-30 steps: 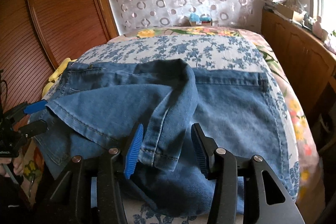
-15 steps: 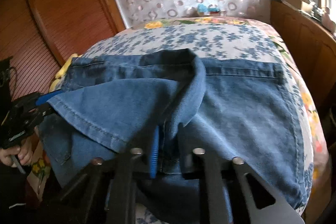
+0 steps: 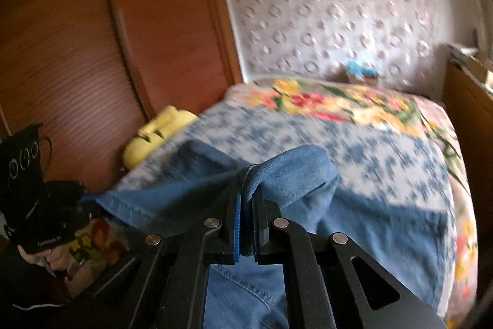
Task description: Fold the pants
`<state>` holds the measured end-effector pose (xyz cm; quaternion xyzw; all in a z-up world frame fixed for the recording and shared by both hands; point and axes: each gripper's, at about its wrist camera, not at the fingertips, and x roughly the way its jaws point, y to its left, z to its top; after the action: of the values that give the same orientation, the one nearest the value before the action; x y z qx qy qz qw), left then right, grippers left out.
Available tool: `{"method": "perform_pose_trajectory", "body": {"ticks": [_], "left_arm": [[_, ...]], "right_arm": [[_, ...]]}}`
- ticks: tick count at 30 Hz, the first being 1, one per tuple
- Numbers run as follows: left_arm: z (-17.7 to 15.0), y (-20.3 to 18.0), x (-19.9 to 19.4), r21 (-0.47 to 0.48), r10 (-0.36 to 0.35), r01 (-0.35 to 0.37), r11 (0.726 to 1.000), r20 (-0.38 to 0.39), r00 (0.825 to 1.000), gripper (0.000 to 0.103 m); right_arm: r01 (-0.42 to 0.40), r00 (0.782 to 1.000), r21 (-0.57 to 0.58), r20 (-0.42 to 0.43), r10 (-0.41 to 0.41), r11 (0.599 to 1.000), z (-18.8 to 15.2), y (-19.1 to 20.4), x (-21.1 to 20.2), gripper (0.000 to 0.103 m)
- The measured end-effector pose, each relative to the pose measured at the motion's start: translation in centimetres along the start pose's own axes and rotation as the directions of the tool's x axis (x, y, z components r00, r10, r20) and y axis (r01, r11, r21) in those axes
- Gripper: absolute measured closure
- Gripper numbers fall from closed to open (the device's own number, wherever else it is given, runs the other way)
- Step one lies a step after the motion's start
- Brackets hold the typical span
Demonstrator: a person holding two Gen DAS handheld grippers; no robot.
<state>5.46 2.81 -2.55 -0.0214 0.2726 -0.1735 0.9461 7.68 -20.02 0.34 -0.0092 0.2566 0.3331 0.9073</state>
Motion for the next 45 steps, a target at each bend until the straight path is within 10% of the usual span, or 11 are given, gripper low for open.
{"method": "perform_pose_trajectory", "body": {"ticks": [11,24,28,35,45], "left_arm": [[-2.1,4.9,-2.6,-0.084,0.125,-0.126,0.988,-0.014,0.992,0.094],[-6.9,9.5,1.0,-0.141,0.202,-0.227,0.964,-0.174,0.964,0.093],[-7.7,10.5,1.0,-0.169,0.227,-0.258,0.951,-0.181,0.957,0.071],[-7.4,10.9,0.1,-0.193,0.246,-0.272,0.943,-0.148,0.958,0.053],[-5.8,9.1,0.2,-0.148,0.224,-0.236,0.96,-0.095,0.97,0.053]], "right_arm": [[-0.117,0.993,-0.092,0.019,0.119,0.989,3.5,5.3,3.1,0.098],[-0.134,0.982,-0.101,-0.149,0.118,0.986,7.0,6.7,15.1,0.098],[-0.072,0.981,-0.111,-0.189,0.05,0.991,7.1,7.4,17.3,0.096],[-0.046,0.989,-0.13,-0.145,0.027,0.99,7.2,8.1,15.6,0.06],[-0.029,0.995,-0.118,-0.097,0.017,0.993,4.5,6.0,10.7,0.058]]}}
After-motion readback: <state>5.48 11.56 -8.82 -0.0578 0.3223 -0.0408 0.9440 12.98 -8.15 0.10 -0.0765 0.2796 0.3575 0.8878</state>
